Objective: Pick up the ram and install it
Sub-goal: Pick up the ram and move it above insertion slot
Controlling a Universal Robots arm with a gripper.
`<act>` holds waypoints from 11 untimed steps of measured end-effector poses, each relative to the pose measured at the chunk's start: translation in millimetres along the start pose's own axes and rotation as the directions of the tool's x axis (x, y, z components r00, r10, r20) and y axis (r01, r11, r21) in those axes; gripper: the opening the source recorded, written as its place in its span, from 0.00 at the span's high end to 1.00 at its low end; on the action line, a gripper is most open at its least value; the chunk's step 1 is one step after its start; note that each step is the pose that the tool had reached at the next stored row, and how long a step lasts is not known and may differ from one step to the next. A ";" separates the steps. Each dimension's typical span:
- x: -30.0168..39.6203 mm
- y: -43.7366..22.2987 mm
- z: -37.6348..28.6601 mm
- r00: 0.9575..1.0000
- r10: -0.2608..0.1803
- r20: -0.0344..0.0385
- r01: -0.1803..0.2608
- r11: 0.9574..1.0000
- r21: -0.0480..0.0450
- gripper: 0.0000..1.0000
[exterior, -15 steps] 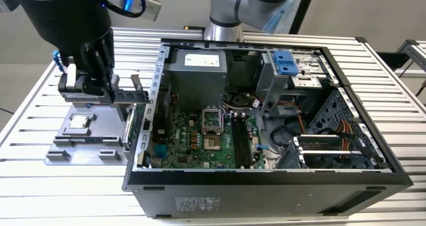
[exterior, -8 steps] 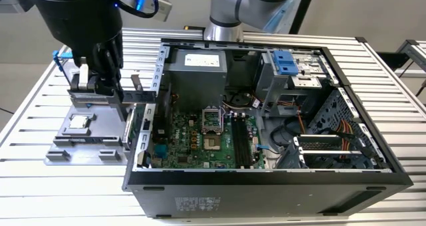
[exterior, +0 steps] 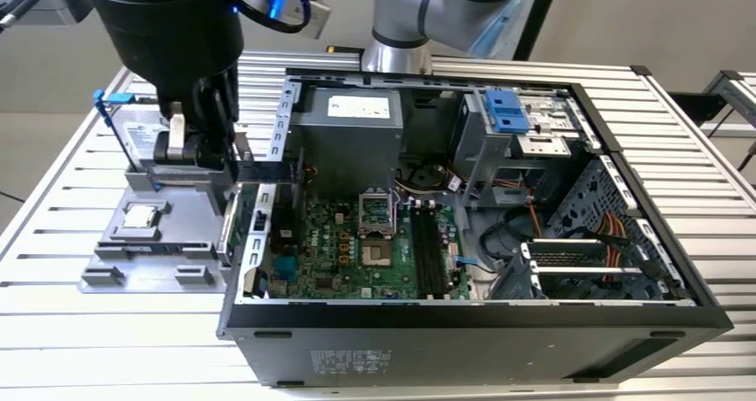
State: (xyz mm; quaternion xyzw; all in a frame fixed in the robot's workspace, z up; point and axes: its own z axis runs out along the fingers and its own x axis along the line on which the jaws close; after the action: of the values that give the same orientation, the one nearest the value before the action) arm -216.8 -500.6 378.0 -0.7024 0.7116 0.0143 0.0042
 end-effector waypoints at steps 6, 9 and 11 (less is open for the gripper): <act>-0.2 -13.6 -0.2 1.000 0.000 0.000 0.000 1.000 0.000 1.00; -0.2 -19.2 -0.2 1.000 0.000 0.000 0.000 1.000 0.000 1.00; -0.3 -22.7 -0.3 1.000 0.000 0.000 0.000 1.000 -0.001 1.00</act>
State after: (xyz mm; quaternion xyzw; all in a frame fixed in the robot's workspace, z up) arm -194.2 -500.6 378.0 -0.7024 0.7116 0.0145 0.0041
